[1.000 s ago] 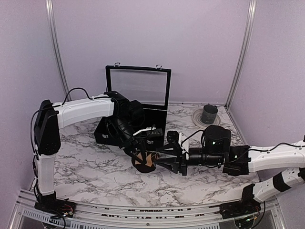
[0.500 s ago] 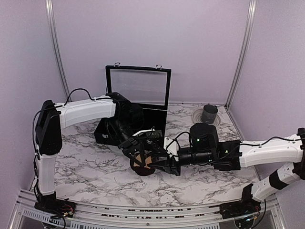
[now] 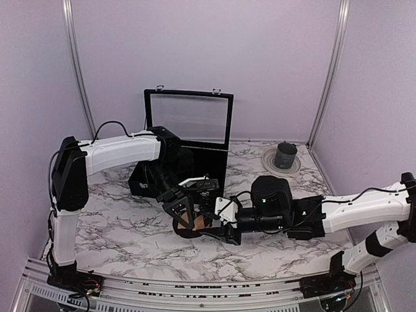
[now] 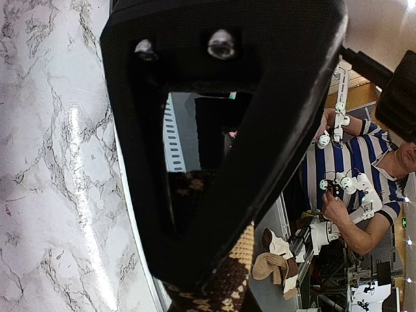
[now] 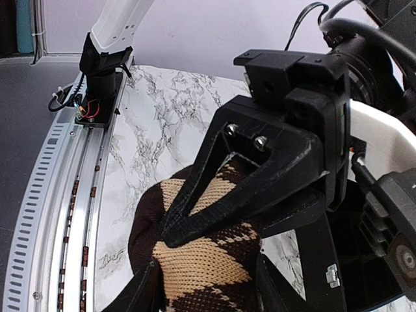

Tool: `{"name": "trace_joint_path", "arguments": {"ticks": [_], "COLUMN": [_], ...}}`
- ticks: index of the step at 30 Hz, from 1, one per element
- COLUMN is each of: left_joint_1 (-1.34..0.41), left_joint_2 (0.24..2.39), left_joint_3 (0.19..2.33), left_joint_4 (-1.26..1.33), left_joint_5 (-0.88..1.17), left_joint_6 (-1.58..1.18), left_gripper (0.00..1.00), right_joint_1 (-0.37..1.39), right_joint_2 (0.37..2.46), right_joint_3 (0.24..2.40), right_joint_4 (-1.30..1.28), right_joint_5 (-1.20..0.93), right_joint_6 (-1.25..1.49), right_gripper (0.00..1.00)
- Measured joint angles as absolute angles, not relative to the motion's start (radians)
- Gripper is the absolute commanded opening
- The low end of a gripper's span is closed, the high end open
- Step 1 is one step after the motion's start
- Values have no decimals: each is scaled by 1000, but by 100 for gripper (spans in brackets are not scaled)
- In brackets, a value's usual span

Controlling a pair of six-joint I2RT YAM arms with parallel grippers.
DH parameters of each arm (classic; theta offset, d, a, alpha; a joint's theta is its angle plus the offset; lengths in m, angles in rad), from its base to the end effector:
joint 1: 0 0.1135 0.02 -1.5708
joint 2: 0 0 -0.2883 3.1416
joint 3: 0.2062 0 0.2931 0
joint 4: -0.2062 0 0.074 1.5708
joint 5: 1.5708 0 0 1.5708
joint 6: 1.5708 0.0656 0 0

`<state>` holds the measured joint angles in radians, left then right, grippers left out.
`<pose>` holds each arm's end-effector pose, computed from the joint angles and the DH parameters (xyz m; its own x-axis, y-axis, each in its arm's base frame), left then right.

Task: Roll the socks
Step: Roll the sock at the center of the board.

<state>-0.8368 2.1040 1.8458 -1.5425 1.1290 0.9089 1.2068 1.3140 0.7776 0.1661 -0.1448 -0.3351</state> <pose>0.2480 -0.3634 0.2472 -0.2593 0.7909 -0.5543 0.6248 -0.3003 -0.7207 0.1170 0.3337 0.2470 0.1982 -0.3939 -0.8975 -0.9609 0.1028 -0.2573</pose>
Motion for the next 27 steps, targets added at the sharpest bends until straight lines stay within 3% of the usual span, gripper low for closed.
{"name": "trace_joint_path", "arguments": {"ticks": [4, 6, 8, 11, 12, 13, 18, 27], "left_joint_1": [-837, -834, -831, -827, -827, -828, -828, -835], "left_joint_2": [2107, 2107, 2107, 2107, 2107, 2107, 2068, 1703], "left_joint_3": [1846, 1846, 1846, 1846, 1846, 1846, 1819, 1654], "left_joint_4": [-1561, -1566, -1573, -1578, -1578, -1581, -1478, -1033], "left_joint_5": [1133, 1135, 1133, 1133, 1135, 1139, 1087, 701], "left_joint_6": [927, 929, 930, 936, 937, 936, 845, 662], "left_gripper": [3, 5, 13, 46, 86, 98, 100, 100], "right_joint_1": [1222, 1225, 1230, 1234, 1234, 1234, 1234, 1150], "right_joint_2": [1337, 1337, 1337, 1335, 1335, 1335, 1335, 1367], "right_joint_3": [790, 791, 791, 793, 794, 794, 794, 790], "right_joint_4": [165, 165, 163, 160, 157, 155, 131, 180], "right_joint_5": [-94, -73, -50, -33, -30, -28, -18, -118], "right_joint_6": [-365, -378, -384, -395, -395, -393, -338, 4], "right_gripper": [26, 11, 0, 0, 0, 0, 0, 0]}}
